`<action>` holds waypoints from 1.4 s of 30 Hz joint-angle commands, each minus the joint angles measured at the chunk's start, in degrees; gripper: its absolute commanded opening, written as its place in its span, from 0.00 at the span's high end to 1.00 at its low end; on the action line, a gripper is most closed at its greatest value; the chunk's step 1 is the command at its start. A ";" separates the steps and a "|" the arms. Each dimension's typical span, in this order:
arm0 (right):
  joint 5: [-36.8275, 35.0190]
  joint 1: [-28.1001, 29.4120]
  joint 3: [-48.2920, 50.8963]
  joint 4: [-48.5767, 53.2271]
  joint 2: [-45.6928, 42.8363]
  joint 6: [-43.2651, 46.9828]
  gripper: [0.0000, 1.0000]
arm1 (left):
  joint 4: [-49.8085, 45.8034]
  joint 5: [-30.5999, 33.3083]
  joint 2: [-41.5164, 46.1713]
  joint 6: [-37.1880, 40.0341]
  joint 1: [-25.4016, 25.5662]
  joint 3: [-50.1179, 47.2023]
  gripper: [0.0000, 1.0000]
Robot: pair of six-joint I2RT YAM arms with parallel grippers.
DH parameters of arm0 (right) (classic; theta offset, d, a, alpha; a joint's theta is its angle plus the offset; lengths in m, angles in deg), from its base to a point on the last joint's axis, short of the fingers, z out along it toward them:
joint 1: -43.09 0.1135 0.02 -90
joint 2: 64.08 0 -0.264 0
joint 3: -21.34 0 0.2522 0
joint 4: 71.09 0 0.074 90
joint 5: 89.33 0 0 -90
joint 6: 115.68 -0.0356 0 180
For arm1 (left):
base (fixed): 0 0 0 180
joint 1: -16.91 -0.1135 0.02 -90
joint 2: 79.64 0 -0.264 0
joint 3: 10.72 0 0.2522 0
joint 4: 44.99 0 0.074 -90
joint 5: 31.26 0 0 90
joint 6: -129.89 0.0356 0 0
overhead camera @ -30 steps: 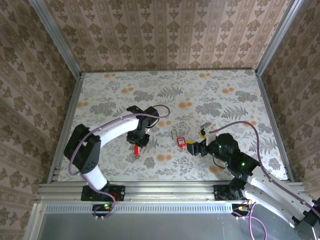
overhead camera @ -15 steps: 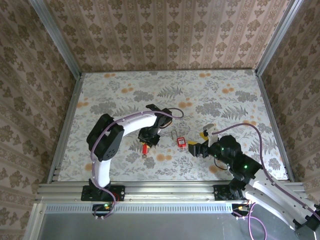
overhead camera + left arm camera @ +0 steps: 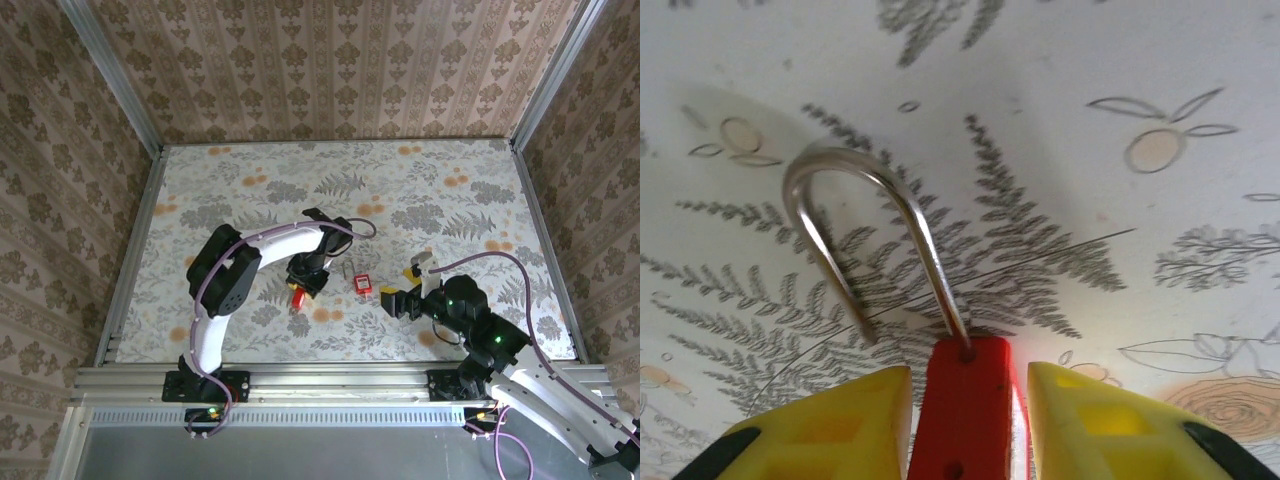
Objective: Unlock with the key
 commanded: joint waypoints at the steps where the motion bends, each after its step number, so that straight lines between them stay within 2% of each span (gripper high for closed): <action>1: -0.55 -0.07 0.05 0.66 -0.86 -1.04 0.19 | -0.59 -1.91 -0.25 0.53 0.61 2.47 0.64; 10: -0.83 -0.06 -0.26 1.72 -1.25 -0.86 0.18 | 1.26 -3.57 4.99 -1.20 0.49 0.90 0.58; 21: -0.66 -0.06 -0.46 1.83 -1.21 -0.97 0.18 | 7.31 -3.68 16.78 -5.03 -1.50 -10.04 0.53; 32: -0.64 -0.05 -0.61 1.76 -1.26 -1.30 0.17 | 13.93 -6.06 20.66 -7.41 -1.56 -18.65 0.58; 42: -0.47 -0.05 -0.45 1.47 -1.18 -1.68 0.17 | 15.61 -3.45 20.53 -9.47 0.56 -21.16 0.62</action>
